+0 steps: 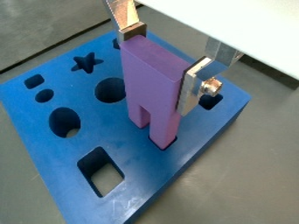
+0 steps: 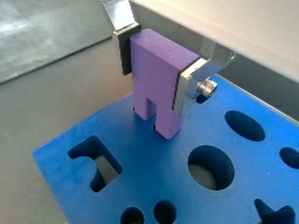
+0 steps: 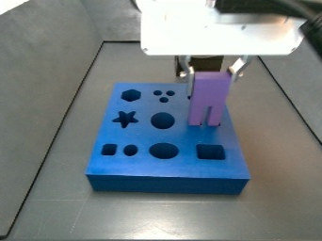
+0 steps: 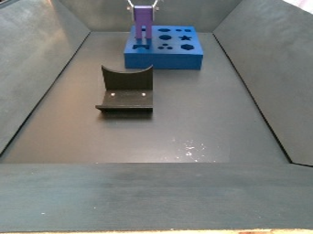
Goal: Pick up the double-square object. Move up. Place the double-square object on the fixture. Regrasp the double-square object. Move to above the board. Insert the double-square object.
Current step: Insert the double-square object.
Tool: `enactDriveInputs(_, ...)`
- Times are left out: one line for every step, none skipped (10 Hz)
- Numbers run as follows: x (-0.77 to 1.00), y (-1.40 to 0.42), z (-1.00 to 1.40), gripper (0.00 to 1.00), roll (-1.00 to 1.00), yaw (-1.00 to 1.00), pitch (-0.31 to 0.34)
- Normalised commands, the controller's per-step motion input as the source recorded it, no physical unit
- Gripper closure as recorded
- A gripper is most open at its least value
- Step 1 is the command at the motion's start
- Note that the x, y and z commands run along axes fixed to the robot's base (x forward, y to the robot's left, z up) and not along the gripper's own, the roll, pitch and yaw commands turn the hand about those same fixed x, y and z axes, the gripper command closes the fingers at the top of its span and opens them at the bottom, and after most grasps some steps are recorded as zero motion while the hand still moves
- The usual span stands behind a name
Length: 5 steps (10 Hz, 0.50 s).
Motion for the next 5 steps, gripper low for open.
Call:
enactDriveInputs(-0.11, -0.11, -0.36, 1.0, 0.11, -0.12, 0.0)
enactDriveInputs(0.0, -0.16, -0.63, 1.0, 0.26, -0.06, -0.097)
enactDriveInputs(0.0, -0.13, -0.73, 1.0, 0.29, -0.01, -0.146)
enactDriveInputs(0.0, 0.0, 0.0, 0.0, 0.0, 0.0, 0.0)
enactDriveInputs(0.0, 0.0, 0.0, 0.0, 0.0, 0.0, 0.0)
